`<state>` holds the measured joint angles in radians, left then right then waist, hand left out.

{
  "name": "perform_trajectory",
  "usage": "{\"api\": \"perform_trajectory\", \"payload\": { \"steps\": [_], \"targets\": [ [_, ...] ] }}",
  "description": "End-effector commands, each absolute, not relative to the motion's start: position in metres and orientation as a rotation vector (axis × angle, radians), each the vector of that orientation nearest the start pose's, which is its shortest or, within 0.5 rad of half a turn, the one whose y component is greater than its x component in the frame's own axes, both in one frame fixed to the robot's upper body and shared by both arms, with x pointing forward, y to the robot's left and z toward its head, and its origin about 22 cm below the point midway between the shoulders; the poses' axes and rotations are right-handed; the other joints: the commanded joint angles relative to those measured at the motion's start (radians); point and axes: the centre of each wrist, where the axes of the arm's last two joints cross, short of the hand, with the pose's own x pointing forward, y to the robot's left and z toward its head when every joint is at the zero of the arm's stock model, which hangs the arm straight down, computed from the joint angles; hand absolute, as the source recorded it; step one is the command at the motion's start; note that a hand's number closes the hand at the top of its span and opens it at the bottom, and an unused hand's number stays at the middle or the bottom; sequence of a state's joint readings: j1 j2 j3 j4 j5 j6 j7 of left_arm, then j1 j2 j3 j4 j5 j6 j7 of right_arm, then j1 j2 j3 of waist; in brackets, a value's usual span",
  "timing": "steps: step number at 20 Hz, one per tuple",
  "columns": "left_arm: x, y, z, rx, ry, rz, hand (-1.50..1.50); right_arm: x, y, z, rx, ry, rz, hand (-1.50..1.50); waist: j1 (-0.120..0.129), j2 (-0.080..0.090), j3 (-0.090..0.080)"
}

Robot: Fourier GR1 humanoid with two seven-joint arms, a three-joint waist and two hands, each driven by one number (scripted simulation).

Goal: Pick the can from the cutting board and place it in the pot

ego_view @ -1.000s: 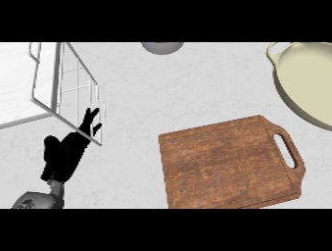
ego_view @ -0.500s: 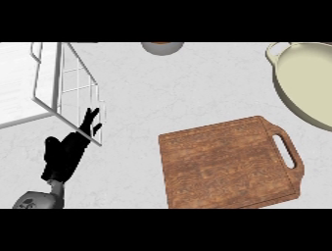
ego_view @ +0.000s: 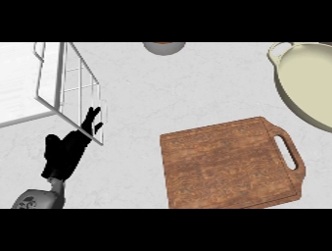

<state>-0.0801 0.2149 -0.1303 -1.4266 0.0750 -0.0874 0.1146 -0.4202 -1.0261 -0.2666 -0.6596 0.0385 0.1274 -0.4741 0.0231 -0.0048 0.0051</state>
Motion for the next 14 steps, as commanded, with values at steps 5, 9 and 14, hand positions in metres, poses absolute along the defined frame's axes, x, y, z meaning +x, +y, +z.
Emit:
{"api": "perform_trajectory", "payload": {
  "steps": [5,9,14],
  "targets": [
    [0.251,0.229,-0.023,-0.077,-1.282,-0.331,0.00,0.324,-0.517,0.184,-1.004,-1.407,0.568,1.50,0.016,0.013,-0.005],
    [0.265,0.233,-0.018,-0.106,-1.283,-0.310,0.00,0.355,-0.488,0.171,-0.989,-1.382,0.625,1.50,0.018,0.017,-0.004],
    [0.262,0.226,-0.015,-0.105,-1.287,-0.315,0.00,0.360,-0.481,0.158,-1.201,-1.161,0.856,1.50,0.035,0.024,-0.004]
  ]
}}
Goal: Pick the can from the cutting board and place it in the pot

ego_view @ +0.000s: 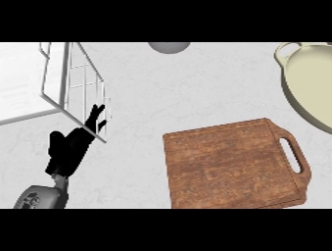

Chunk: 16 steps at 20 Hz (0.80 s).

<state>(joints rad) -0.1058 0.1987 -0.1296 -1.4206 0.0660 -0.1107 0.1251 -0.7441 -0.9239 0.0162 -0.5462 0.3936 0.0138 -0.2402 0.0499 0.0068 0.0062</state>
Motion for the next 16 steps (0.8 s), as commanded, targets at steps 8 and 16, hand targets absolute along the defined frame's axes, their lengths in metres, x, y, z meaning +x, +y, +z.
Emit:
{"api": "perform_trajectory", "payload": {
  "steps": [8,16],
  "targets": [
    [0.271,0.235,-0.013,-0.094,-1.305,-0.339,0.00,0.394,-0.439,0.129,-1.053,-0.749,0.948,1.50,0.016,0.017,-0.006],
    [0.288,0.227,-0.004,-0.093,-1.313,-0.316,0.00,0.410,-0.411,0.109,-0.907,-0.791,0.875,-1.50,-0.005,0.016,-0.003]
  ]
}}
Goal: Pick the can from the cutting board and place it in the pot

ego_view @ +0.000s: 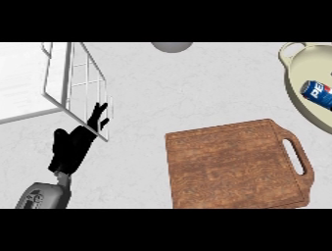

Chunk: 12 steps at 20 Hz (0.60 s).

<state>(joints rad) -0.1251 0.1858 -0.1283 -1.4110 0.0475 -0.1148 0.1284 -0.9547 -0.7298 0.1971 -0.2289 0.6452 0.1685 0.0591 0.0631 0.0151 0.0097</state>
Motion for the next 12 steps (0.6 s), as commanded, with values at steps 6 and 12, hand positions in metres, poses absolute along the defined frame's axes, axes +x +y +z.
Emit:
{"api": "perform_trajectory", "payload": {
  "steps": [6,12],
  "targets": [
    [0.266,0.237,-0.012,-0.078,-1.305,-0.289,0.00,0.422,-0.406,0.146,-0.825,-1.299,0.438,-1.50,-0.035,0.000,-0.005],
    [0.247,0.237,-0.019,-0.083,-1.301,-0.297,0.00,0.408,-0.441,0.165,-0.850,-1.456,0.004,-1.50,-0.025,0.000,-0.006]
  ]
}}
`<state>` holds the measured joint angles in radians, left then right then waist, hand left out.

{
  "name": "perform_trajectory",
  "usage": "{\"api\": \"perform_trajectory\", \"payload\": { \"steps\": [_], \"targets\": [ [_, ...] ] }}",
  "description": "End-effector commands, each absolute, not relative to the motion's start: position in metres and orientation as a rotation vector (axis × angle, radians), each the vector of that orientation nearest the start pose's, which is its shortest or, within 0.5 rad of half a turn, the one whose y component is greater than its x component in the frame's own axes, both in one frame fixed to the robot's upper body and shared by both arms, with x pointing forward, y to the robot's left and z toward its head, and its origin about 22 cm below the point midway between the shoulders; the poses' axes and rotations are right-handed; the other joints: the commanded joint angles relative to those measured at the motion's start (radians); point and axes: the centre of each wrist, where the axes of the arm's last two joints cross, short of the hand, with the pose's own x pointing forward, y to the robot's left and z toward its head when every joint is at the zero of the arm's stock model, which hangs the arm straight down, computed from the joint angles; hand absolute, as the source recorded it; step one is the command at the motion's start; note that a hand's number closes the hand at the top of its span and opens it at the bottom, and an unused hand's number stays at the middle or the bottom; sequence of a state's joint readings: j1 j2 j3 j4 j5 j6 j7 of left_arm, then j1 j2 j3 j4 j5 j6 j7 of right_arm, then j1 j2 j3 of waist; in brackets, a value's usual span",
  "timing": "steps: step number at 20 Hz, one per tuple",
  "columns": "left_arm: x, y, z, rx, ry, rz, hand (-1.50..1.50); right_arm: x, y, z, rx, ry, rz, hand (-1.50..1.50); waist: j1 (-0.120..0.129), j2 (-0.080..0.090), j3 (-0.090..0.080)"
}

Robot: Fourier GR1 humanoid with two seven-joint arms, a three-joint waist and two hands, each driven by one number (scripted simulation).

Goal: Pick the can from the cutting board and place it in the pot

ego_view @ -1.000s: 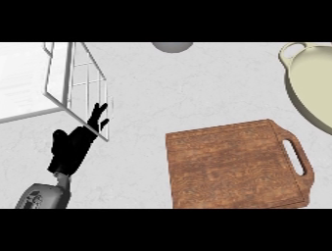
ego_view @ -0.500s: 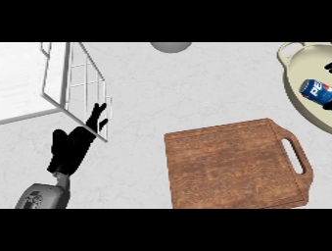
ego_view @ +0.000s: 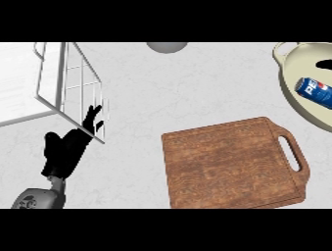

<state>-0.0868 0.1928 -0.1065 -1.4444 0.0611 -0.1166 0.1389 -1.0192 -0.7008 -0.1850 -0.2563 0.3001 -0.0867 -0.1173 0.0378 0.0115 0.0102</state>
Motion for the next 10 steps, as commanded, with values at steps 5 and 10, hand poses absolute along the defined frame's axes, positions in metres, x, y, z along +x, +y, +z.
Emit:
{"api": "perform_trajectory", "payload": {
  "steps": [5,10],
  "targets": [
    [0.254,0.242,-0.013,-0.078,-1.307,-0.293,0.00,0.378,-0.488,0.172,-0.881,-1.559,-0.224,-1.50,-0.009,0.006,-0.005],
    [0.260,0.235,-0.021,-0.052,-1.302,-0.283,0.00,0.343,-0.528,0.172,-0.817,-1.627,-0.285,-1.50,-0.024,0.003,-0.007]
  ]
}}
